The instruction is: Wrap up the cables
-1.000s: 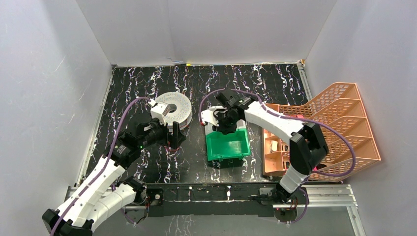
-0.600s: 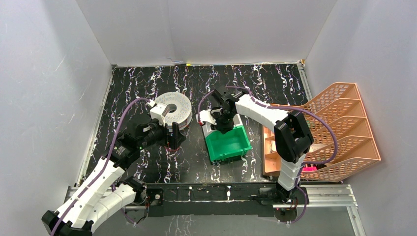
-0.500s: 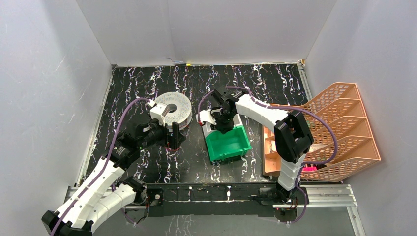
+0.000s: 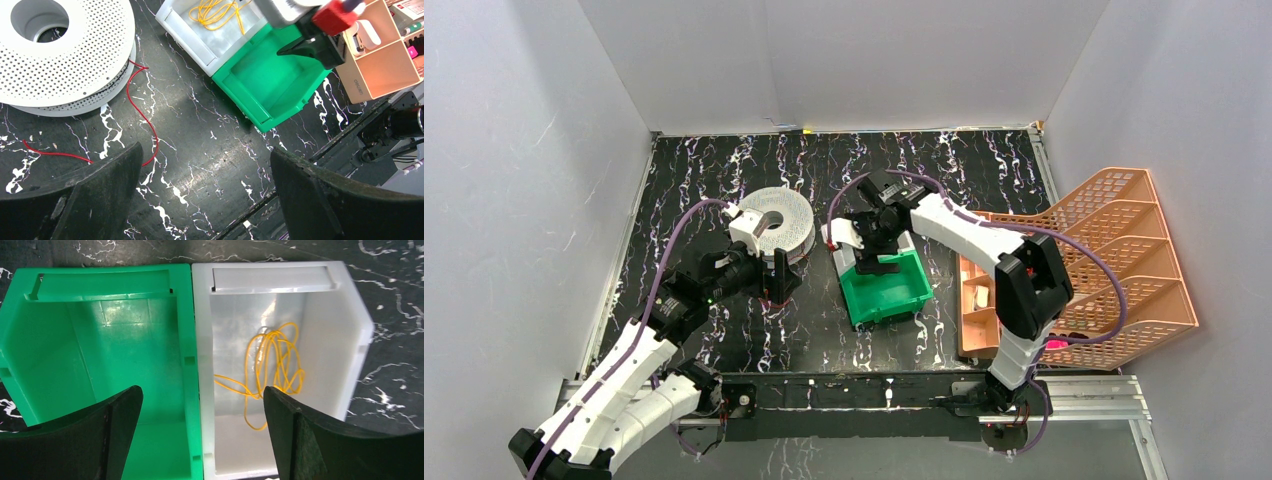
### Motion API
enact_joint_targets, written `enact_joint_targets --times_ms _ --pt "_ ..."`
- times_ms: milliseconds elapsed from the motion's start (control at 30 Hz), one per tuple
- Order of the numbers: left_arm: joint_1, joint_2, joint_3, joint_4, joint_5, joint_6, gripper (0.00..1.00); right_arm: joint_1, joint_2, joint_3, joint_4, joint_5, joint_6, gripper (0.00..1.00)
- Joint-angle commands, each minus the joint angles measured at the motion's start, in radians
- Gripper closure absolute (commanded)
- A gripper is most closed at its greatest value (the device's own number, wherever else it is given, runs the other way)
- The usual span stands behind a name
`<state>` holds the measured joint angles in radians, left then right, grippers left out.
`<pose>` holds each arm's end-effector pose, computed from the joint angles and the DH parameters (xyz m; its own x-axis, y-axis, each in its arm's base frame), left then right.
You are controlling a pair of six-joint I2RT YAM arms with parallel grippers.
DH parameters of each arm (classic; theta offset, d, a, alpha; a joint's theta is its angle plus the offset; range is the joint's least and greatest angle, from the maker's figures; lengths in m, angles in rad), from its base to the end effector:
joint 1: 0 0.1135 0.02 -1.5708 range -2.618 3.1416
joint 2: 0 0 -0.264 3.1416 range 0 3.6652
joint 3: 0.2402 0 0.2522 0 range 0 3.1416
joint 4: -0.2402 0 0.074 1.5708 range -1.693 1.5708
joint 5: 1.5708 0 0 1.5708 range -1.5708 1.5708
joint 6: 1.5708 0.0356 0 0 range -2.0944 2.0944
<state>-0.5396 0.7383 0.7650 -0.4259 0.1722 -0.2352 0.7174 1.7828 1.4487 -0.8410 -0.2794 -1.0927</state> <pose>0.1414 -0.0918 0.3153 -0.4738 0.0161 -0.8805 0.5463 0.7896 -0.2795 0.2711 0.2496 0.2481 0.3123 -0.8601 -0.4033 -0.9449 -0.2375 -0.2252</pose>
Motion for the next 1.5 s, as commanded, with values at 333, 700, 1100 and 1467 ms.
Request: enact_joint_targets --times_ms 333,700,1100,1467 --pt "0.002 -0.019 -0.005 0.008 0.001 0.005 0.02 0.002 -0.266 -0.062 0.225 -0.014 0.256 0.02" --pt "0.002 -0.012 -0.003 0.009 -0.001 0.005 0.02 0.000 -0.525 -0.188 0.501 0.474 1.189 0.01" --pt "0.002 -0.013 -0.003 0.009 -0.002 0.005 0.02 0.002 -0.674 -0.406 0.301 0.459 1.833 0.10" --pt "0.002 -0.010 -0.005 0.003 -0.019 0.002 0.02 0.266 -0.734 -0.529 0.048 0.708 2.383 0.12"
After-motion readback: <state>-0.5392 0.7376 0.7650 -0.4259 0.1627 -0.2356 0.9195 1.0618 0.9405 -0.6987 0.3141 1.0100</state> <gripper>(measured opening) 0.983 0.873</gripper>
